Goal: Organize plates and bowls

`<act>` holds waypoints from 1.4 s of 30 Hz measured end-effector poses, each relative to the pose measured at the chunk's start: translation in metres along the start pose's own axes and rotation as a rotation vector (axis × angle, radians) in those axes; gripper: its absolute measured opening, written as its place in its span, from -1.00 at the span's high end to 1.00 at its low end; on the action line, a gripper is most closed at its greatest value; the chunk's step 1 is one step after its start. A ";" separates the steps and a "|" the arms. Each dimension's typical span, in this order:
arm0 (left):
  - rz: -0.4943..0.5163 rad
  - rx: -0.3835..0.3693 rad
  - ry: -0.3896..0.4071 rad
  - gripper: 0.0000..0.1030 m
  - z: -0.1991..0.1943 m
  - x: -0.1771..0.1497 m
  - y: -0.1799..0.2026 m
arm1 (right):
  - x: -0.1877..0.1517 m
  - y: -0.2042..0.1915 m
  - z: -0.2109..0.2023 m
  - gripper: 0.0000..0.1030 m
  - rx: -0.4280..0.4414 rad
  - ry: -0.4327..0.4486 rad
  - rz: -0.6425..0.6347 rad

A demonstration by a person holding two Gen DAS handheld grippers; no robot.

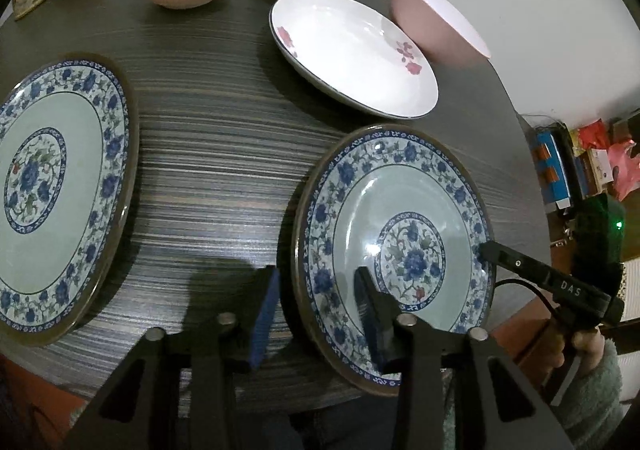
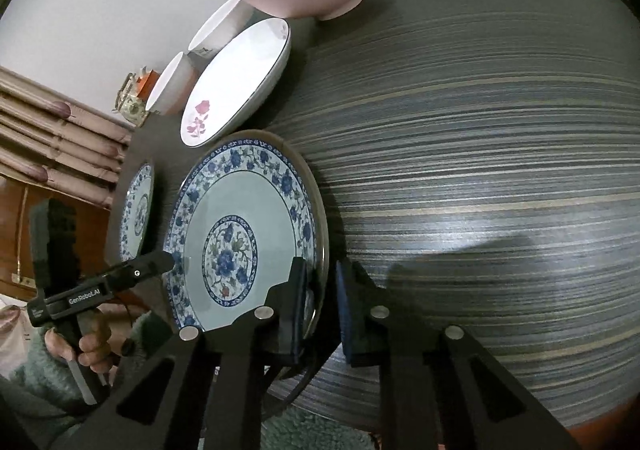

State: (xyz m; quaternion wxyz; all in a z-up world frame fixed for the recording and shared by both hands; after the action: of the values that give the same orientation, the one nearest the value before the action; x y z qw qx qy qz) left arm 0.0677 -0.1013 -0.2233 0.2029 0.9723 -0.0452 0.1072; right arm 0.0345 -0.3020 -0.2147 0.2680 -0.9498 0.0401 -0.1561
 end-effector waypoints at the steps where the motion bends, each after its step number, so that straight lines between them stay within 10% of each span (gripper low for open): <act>1: -0.001 0.001 -0.009 0.43 0.002 0.000 0.000 | 0.001 0.000 0.000 0.71 0.005 -0.001 0.001; 42: -0.057 0.025 0.098 0.60 -0.046 0.011 -0.032 | 0.007 -0.066 0.005 0.74 -0.034 0.020 -0.083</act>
State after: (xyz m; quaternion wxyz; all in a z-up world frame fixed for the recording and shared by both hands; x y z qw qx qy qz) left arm 0.0743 -0.0541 -0.1920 0.1957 0.9692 -0.0060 0.1493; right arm 0.0418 -0.2443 -0.1823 0.2448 -0.9535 0.0058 -0.1757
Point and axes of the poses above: each gripper's, at about its wrist camera, not at the fingertips, and z roughly the way its jaws point, y to its right, x to its top, the point moved 9 cm from there along z, roughly the way its jaws point
